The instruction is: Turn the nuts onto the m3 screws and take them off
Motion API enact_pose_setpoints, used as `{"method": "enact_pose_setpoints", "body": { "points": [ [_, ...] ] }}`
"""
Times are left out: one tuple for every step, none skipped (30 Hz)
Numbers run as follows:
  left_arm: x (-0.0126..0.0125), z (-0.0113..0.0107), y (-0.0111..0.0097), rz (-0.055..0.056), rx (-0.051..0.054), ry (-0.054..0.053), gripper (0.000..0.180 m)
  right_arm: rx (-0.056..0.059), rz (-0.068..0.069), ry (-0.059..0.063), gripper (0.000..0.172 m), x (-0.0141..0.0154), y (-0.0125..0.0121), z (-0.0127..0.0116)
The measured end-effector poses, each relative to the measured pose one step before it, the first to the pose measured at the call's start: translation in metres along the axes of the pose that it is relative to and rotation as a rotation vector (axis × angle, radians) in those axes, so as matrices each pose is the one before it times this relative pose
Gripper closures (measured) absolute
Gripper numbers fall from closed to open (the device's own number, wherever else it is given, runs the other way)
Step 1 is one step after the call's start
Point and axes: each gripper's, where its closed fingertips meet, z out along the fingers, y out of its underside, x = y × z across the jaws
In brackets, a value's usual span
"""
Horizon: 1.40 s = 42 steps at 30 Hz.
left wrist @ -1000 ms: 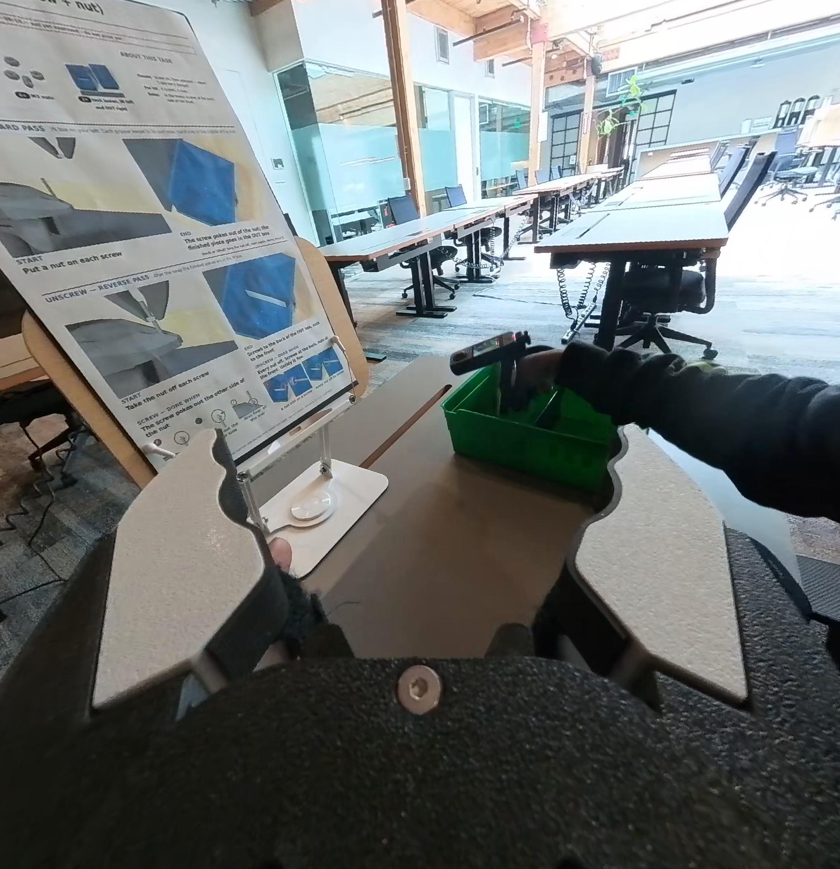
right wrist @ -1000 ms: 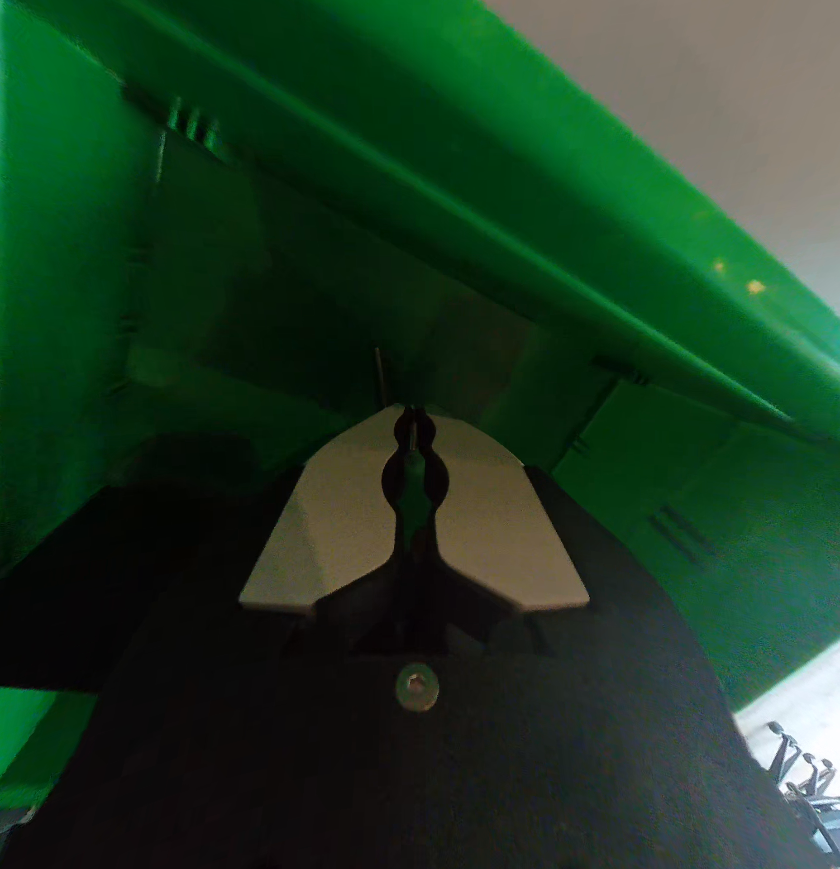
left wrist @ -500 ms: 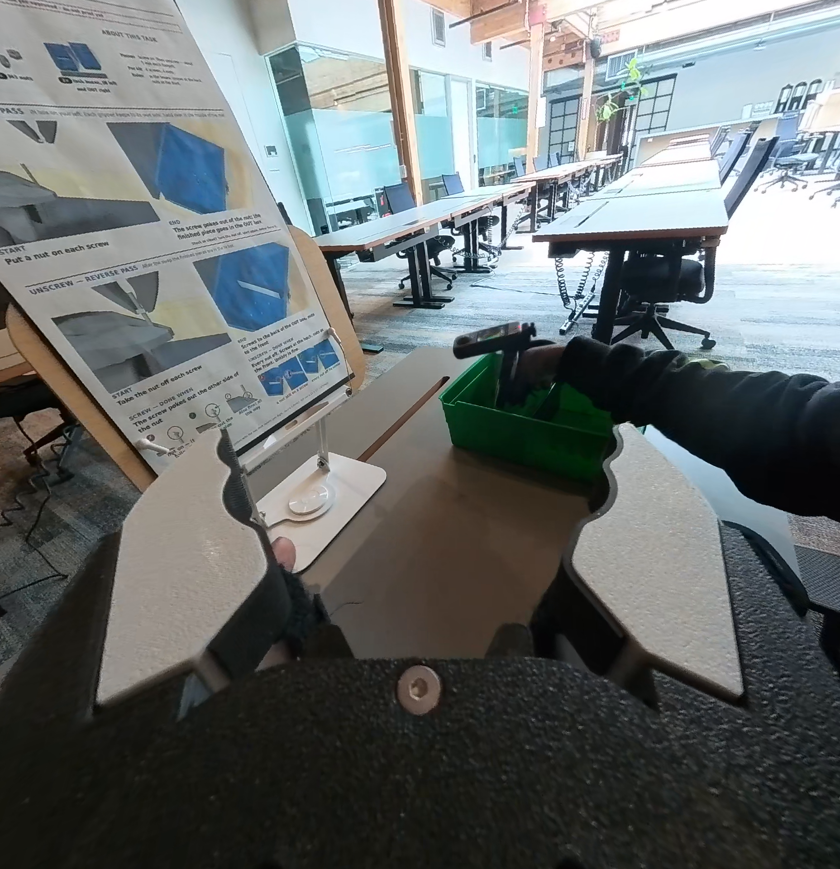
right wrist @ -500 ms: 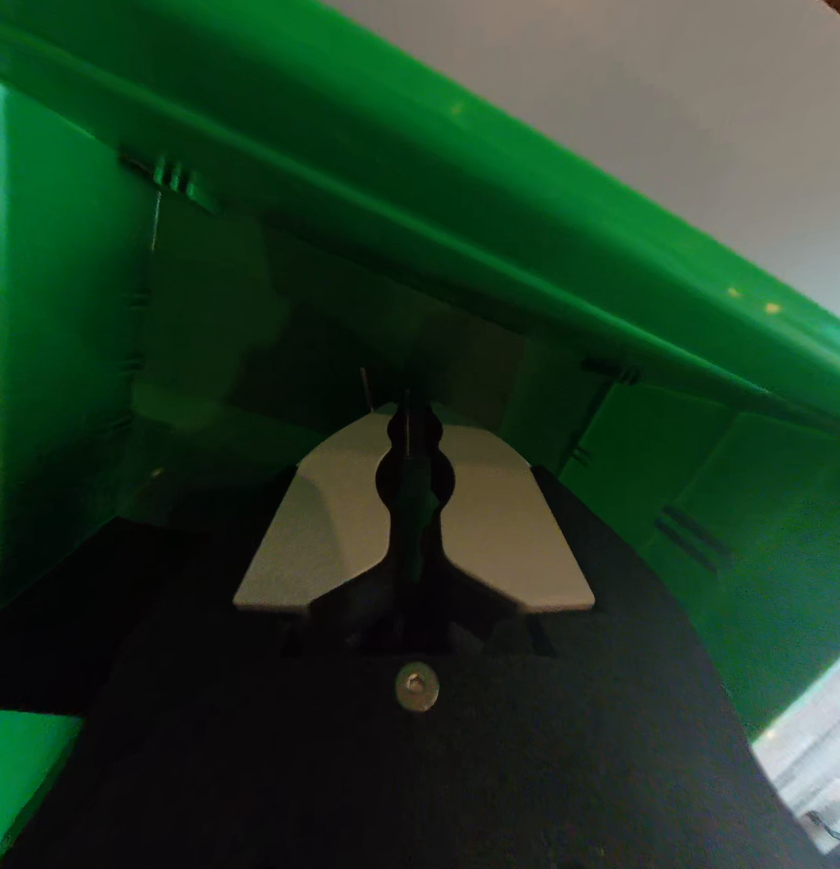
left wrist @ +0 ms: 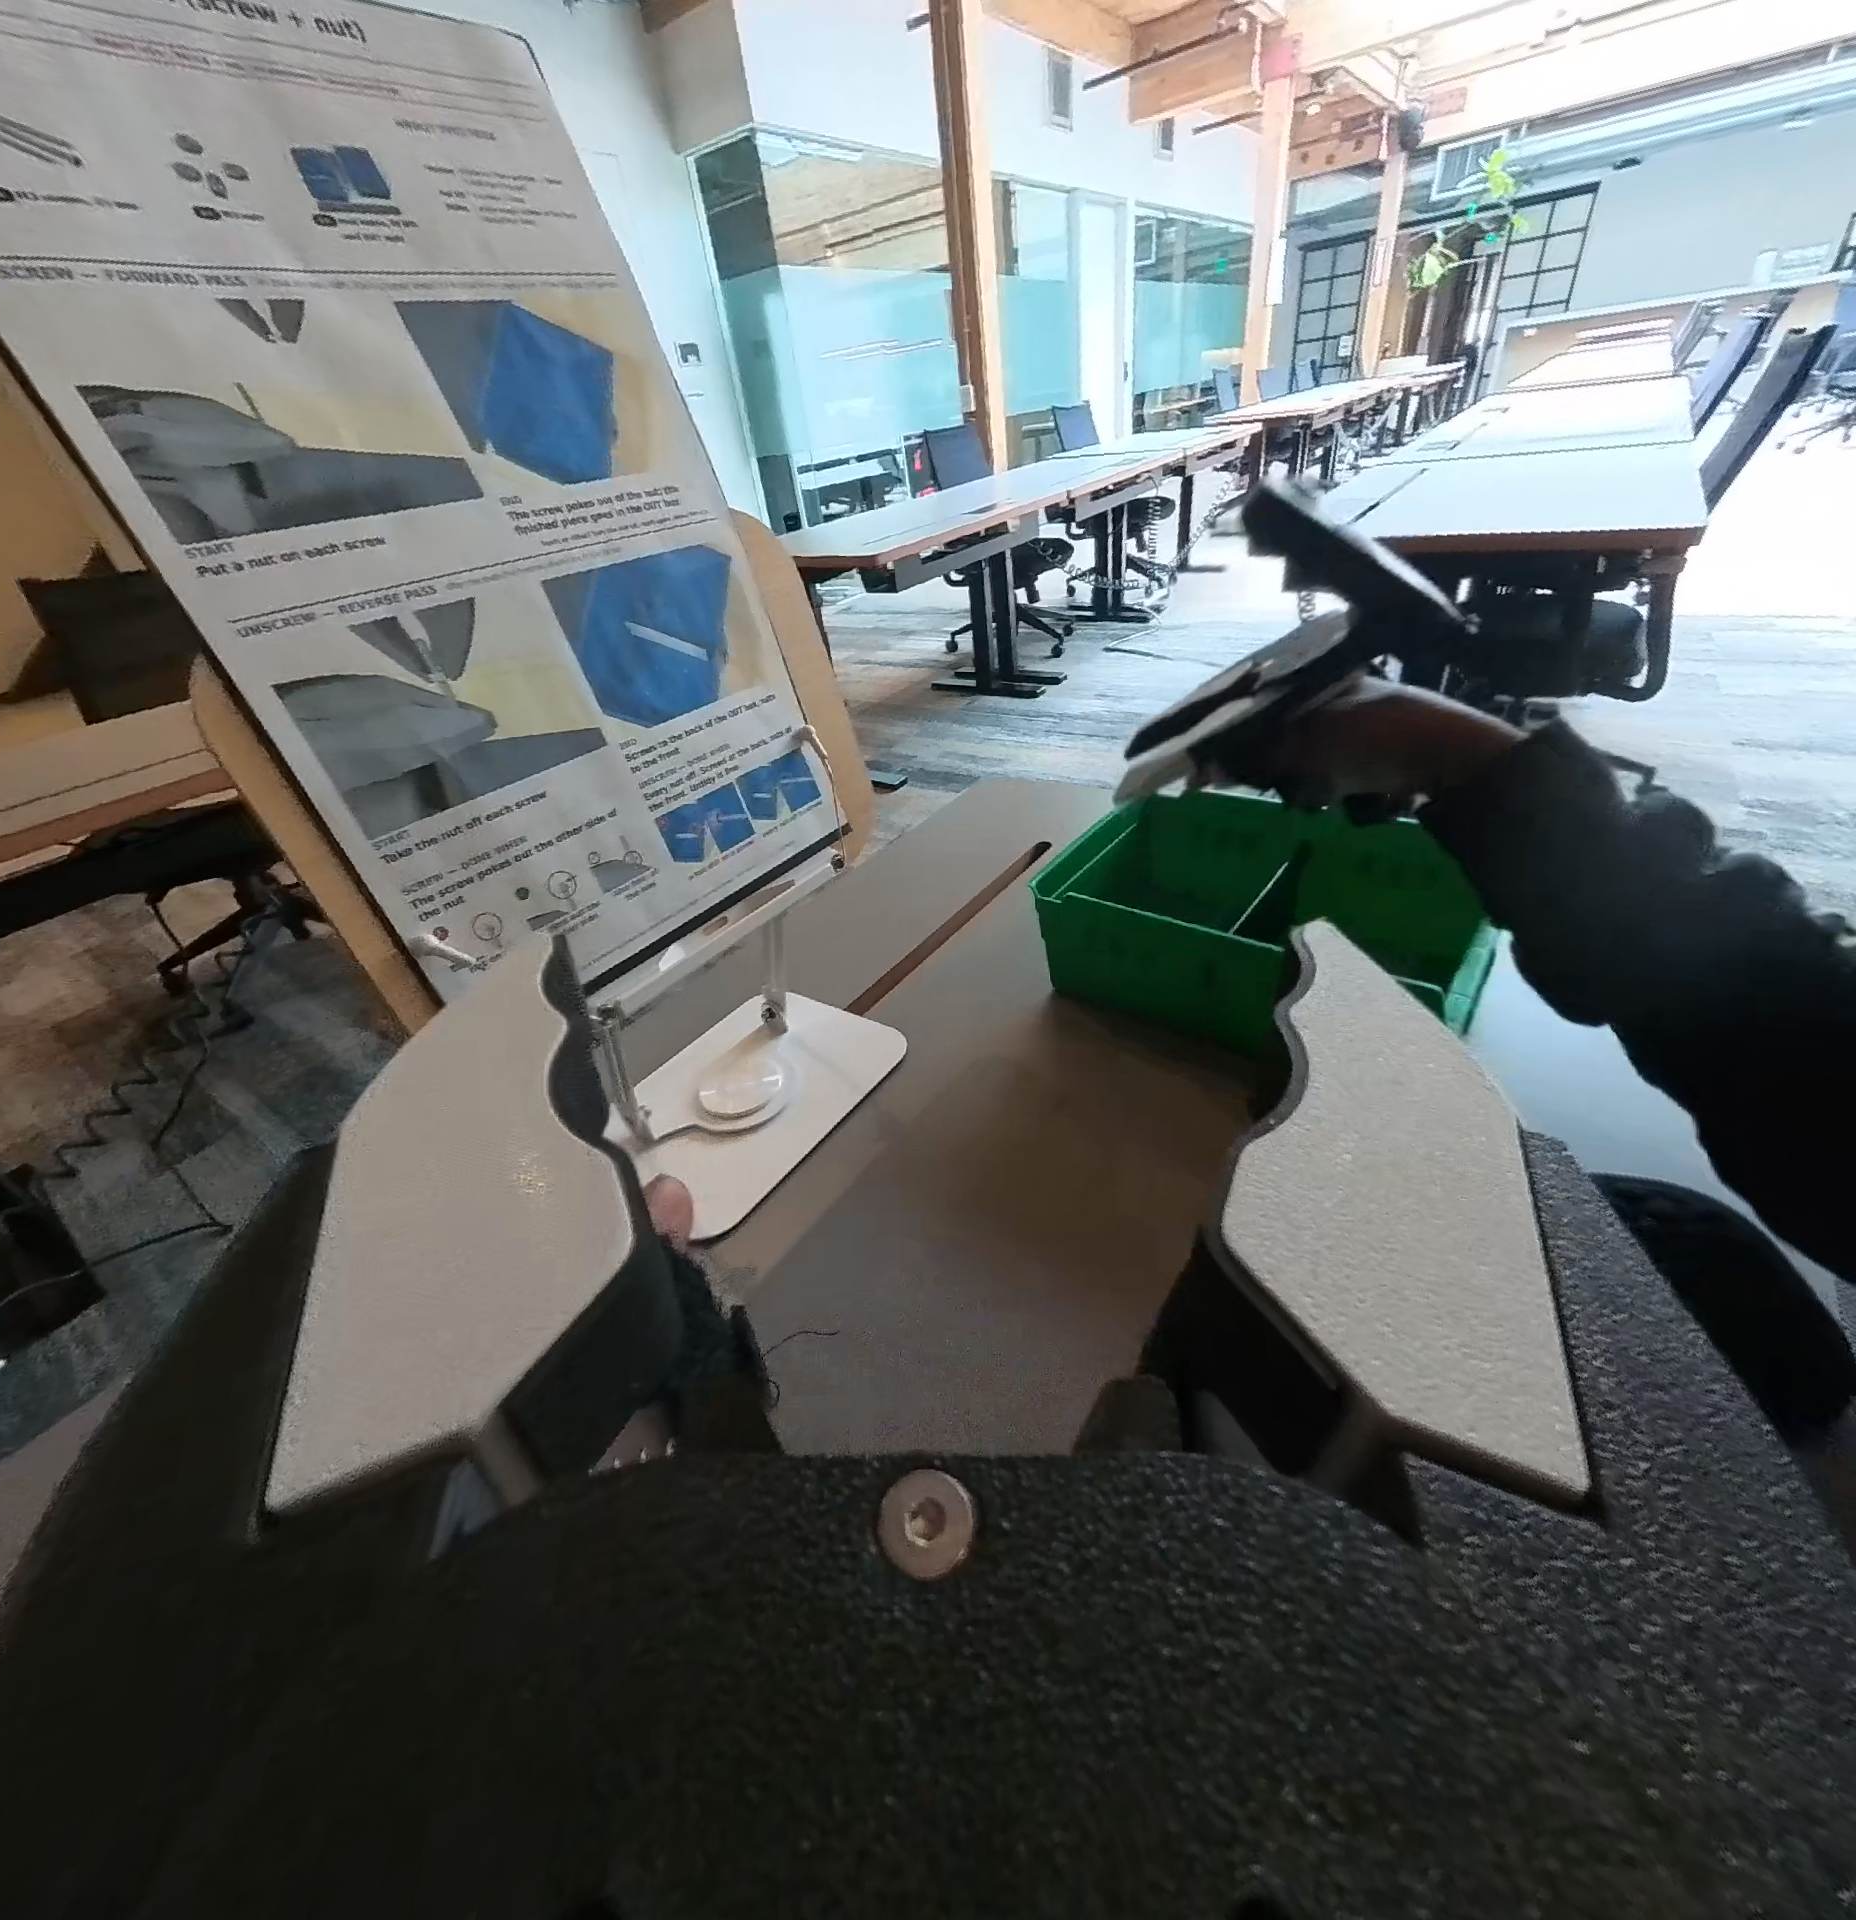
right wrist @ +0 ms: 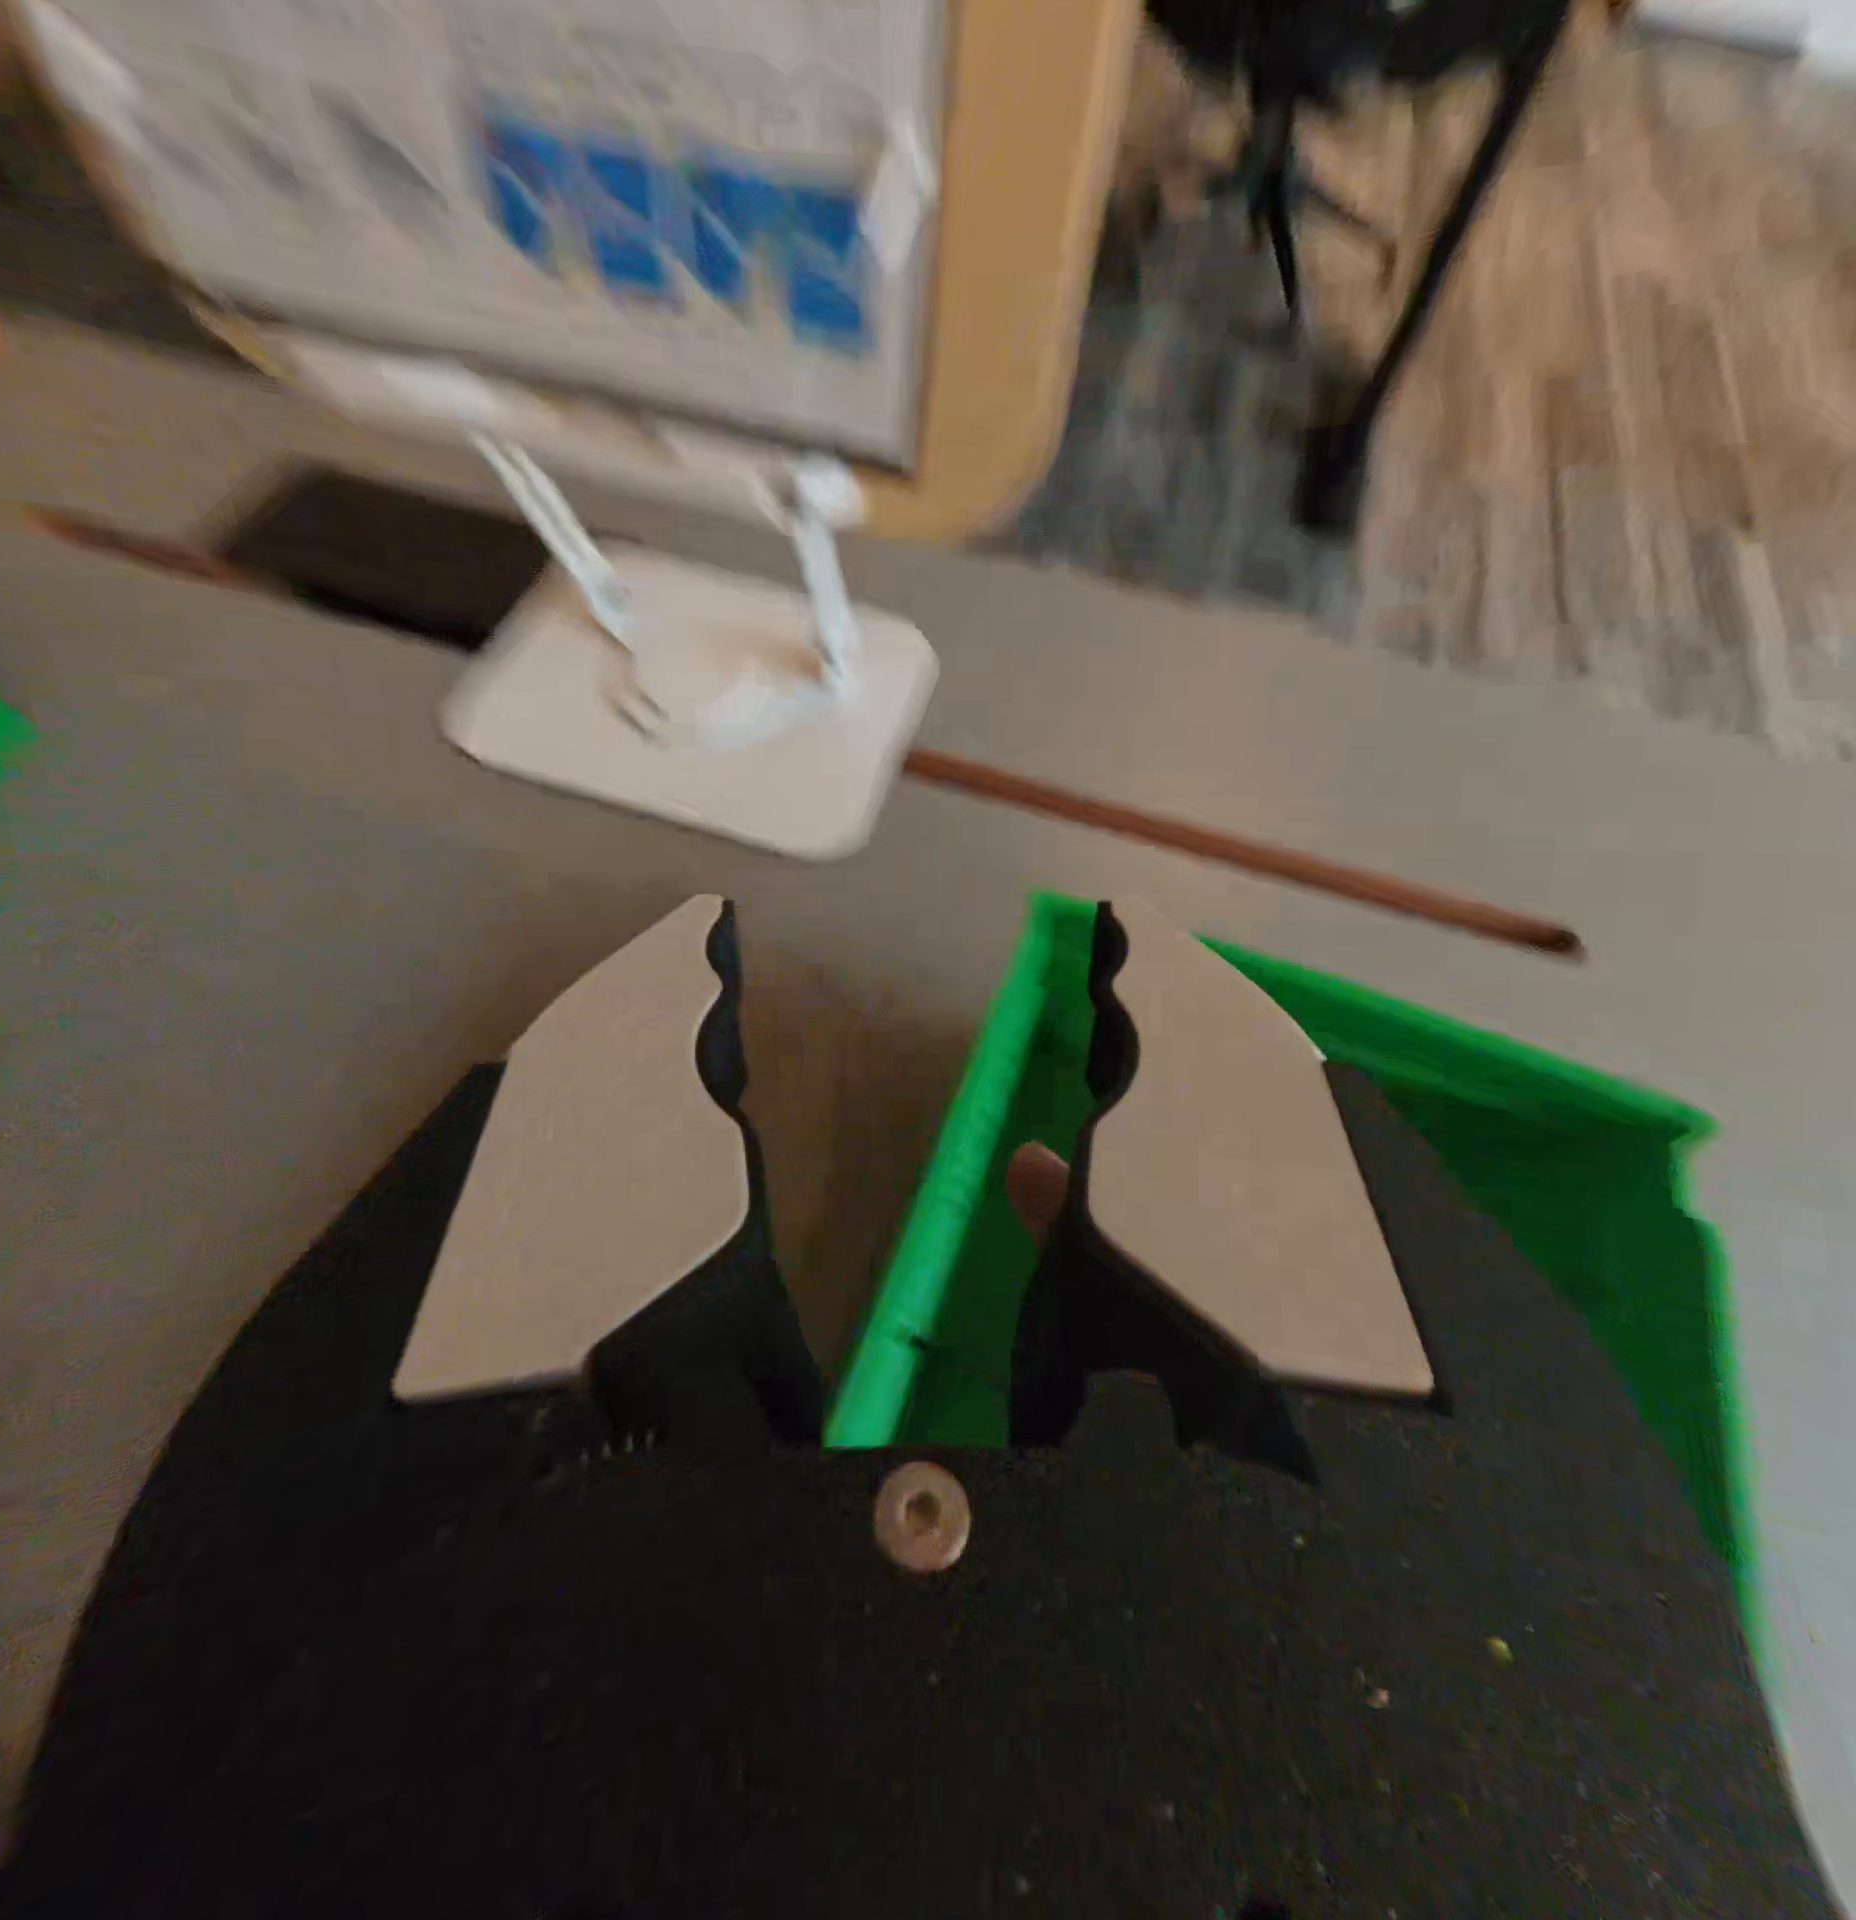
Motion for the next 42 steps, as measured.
{"method": "enact_pose_setpoints", "body": {
  "points": [
    [-0.00044, -0.00377, -0.00154, -0.0031, 0.0074, -0.0012, 0.058, 0.0909, 0.0138, -0.0524, 0.107, -0.02039, -0.01827, -0.01184],
    [-0.00116, -0.00425, -0.0024, -0.0056, 0.0125, -0.0053, 0.058, 0.0811, 0.0099, -0.0501, 0.107, -0.02006, -0.01706, -0.01018],
    [-0.00135, -0.00472, -0.00257, -0.0052, 0.0132, -0.0059, 0.06, 0.0716, 0.0058, -0.0401, 0.107, -0.01802, -0.01582, -0.00861],
    [-0.00187, -0.00492, -0.00219, -0.0047, 0.0115, -0.0075, 0.061, 0.0626, -0.0022, -0.0263, 0.107, -0.01546, -0.01431, -0.00706],
    [-0.00261, -0.00491, -0.00196, -0.0052, 0.0101, -0.0119, 0.063, 0.0532, -0.0094, -0.0204, 0.107, -0.0135, -0.01267, -0.00603],
    [-0.00339, -0.00472, -0.00163, -0.0064, 0.0081, -0.0169, 0.065, 0.0449, -0.0098, -0.019, 0.107, -0.01207, -0.01107, -0.00505],
    [-0.00379, -0.00448, -0.00094, -0.0064, 0.0042, -0.0191, 0.067, 0.0399, -0.0064, -0.0142, 0.106, -0.00993, -0.00953, -0.00421],
    [-0.00403, -0.00409, 0.00007, -0.0047, -0.0019, -0.0197, 0.068, 0.036, -0.0059, -0.0077, 0.105, -0.00768, -0.00803, -0.00382],
    [-0.00433, -0.00382, 0.0011, -0.0021, -0.0082, -0.0217, 0.069, 0.0312, -0.0097, -0.0077, 0.103, -0.00647, -0.00612, -0.00357],
    [-0.00528, -0.00372, 0.00199, -0.0019, -0.013, -0.0262, 0.071, 0.0264, -0.0091, -0.0051, 0.099, -0.0049, -0.00426, -0.00324],
    [-0.00686, -0.0036, 0.00294, -0.0036, -0.018, -0.0339, 0.074, 0.0204, -0.0084, -0.0029, 0.095, -0.00341, -0.00305, -0.00276],
    [-0.00947, -0.00365, 0.00426, -0.004, -0.0259, -0.0463, 0.078, 0.01, -0.013, -0.0008, 0.091, -0.00215, -0.00164, -0.00223],
    [-0.01262, -0.00357, 0.00635, -0.0023, -0.0361, -0.0604, 0.082, 0.0015, -0.0125, 0.0021, 0.087, -0.00076, -0.00053, -0.00175],
    [-0.01494, -0.00301, 0.00847, -0.0011, -0.0437, -0.068, 0.09, -0.0023, -0.0079, 0.0036, 0.085, 0.0002, 0.00018, -0.00154],
    [-0.01636, -0.00189, 0.01003, -0.0055, -0.047, -0.0669, 0.104, -0.0034, -0.0031, -0.0045, 0.083, -0.00022, 0.00096, -0.00144],
    [-0.01655, -0.00015, 0.0114, -0.0149, -0.0519, -0.0598, 0.119, 0.0018, 0.0042, -0.0132, 0.082, -0.00097, 0.00067, -0.00151],
    [-0.01646, 0.00183, 0.01332, -0.0239, -0.061, -0.052, 0.125, 0.0088, 0.0105, -0.0153, 0.082, -0.00076, -0.00017, -0.00137],
    [-0.01593, 0.00403, 0.01514, -0.0243, -0.0698, -0.0457, 0.129, 0.0092, 0.01, -0.0177, 0.083, -0.00094, -0.00043, -0.00111],
    [-0.0145, 0.00633, 0.0162, -0.0174, -0.0746, -0.0359, 0.132, 0.0035, 0.0049, -0.0165, 0.084, -0.00084, 0.00025, -0.00078],
    [-0.01268, 0.00828, 0.01613, -0.0159, -0.0755, -0.0261, 0.134, 0.0024, 0.0027, -0.007, 0.087, 0.00059, 0.0005, -0.00079],
    [-0.01083, 0.00986, 0.01536, -0.0196, -0.0742, -0.0172, 0.135, 0.0049, 0.0036, -0.0004, 0.092, 0.00147, 0.00013, -0.00089],
    [-0.0084, 0.01083, 0.01357, -0.0198, -0.0691, -0.0051, 0.141, 0.0069, 0.0085, -0.0021, 0.096, 0.00139, -0.00016, -0.0009],
    [-0.0064, 0.01135, 0.01231, -0.0172, -0.065, 0.0039, 0.144, 0.0027, 0.0108, -0.0118, 0.098, 0.00005, 0.00018, -0.0008],
    [-0.00609, 0.01178, 0.01133, -0.0165, -0.0653, 0.0039, 0.147, -0.0019, 0.0079, -0.0124, 0.099, -0.00026, 0.0006, -0.0009],
    [-0.00581, 0.01202, 0.01092, -0.0177, -0.0696, 0.0034, 0.149, -0.0012, 0.0016, -0.0018, 0.1, 0.00094, 0.00054, -0.00074],
    [-0.00484, 0.0119, 0.01053, -0.0173, -0.0728, 0.006, 0.15, -0.0018, -0.0012, 0.0068, 0.102, 0.00167, 0.00044, -0.00078],
    [-0.0042, 0.01126, 0.00893, -0.0156, -0.0677, 0.0028, 0.151, -0.0042, -0.0027, 0.0049, 0.103, 0.00109, 0.00069, -0.00069],
    [-0.00482, 0.01018, 0.0077, -0.0096, -0.061, -0.0101, 0.151, -0.0045, -0.0039, 0.0, 0.104, -0.00004, 0.0006, -0.00026],
    [-0.00464, 0.0094, 0.00623, -0.0026, -0.052, -0.0168, 0.15, -0.0026, -0.003, -0.006, 0.104, -0.0012, 0.00025, -0.00029],
    [-0.00389, 0.00901, 0.00428, -0.0041, -0.0409, -0.0135, 0.151, -0.0009, -0.0025, -0.0098, 0.104, -0.0019, -0.00005, -0.00006],
    [-0.00303, 0.00874, 0.00342, -0.0087, -0.0371, -0.007, 0.153, 0.0, -0.0027, -0.0074, 0.105, -0.00181, -0.00027, 0.00004],
    [-0.0029, 0.00844, 0.00326, -0.0097, -0.0362, -0.0054, 0.154, 0.0001, -0.0039, -0.0036, 0.105, -0.00131, -0.00028, 0.00011],
    [-0.00347, 0.00813, 0.00218, -0.0098, -0.0301, -0.0084, 0.156, -0.0001, -0.0049, -0.0023, 0.105, -0.00129, -0.00025, 0.00011],
    [-0.00348, 0.00774, 0.00159, -0.0123, -0.0257, -0.0073, 0.157, -0.0008, -0.0051, -0.0032, 0.105, -0.00139, -0.00017, 0.00006],
    [-0.00313, 0.00706, 0.00146, -0.0145, -0.0238, -0.0058, 0.158, -0.0002, -0.0051, -0.0016, 0.105, -0.00093, -0.00017, -0.00005],
    [-0.00328, 0.00616, 0.00067, -0.0134, -0.0173, -0.0096, 0.158, 0.0014, -0.0051, 0.0016, 0.105, -0.00036, -0.00042, -0.00026],
    [-0.00269, 0.00504, -0.00007, -0.0117, -0.0089, -0.0088, 0.159, 0.0013, -0.0041, 0.0032, 0.105, 0.00013, -0.00043, -0.00047],
    [-0.00179, 0.00406, 0.00006, -0.0103, -0.0085, -0.0036, 0.161, 0.0011, -0.0032, 0.0036, 0.105, 0.00052, -0.00021, -0.00063],
    [-0.002, 0.00327, 0.00027, -0.0077, -0.0079, -0.0052, 0.162, 0.0024, -0.0021, 0.0035, 0.105, 0.00065, -0.00038, -0.00055],
    [-0.00136, 0.00235, 0.00022, -0.0056, -0.0046, -0.0024, 0.163, 0.0026, 0.0006, 0.0019, 0.105, 0.00065, -0.00031, -0.00066],
    [-0.00094, 0.00178, 0.00035, -0.005, -0.0047, 0.0005, 0.163, 0.0008, 0.0023, 0.0005, 0.105, 0.00058, -0.00016, -0.00057],
    [-0.00115, 0.00148, 0.00058, -0.0052, -0.005, 0.0015, 0.164, 0.0009, 0.0015, 0.002, 0.106, 0.00066, -0.00007, -0.00047]
  ]
}}
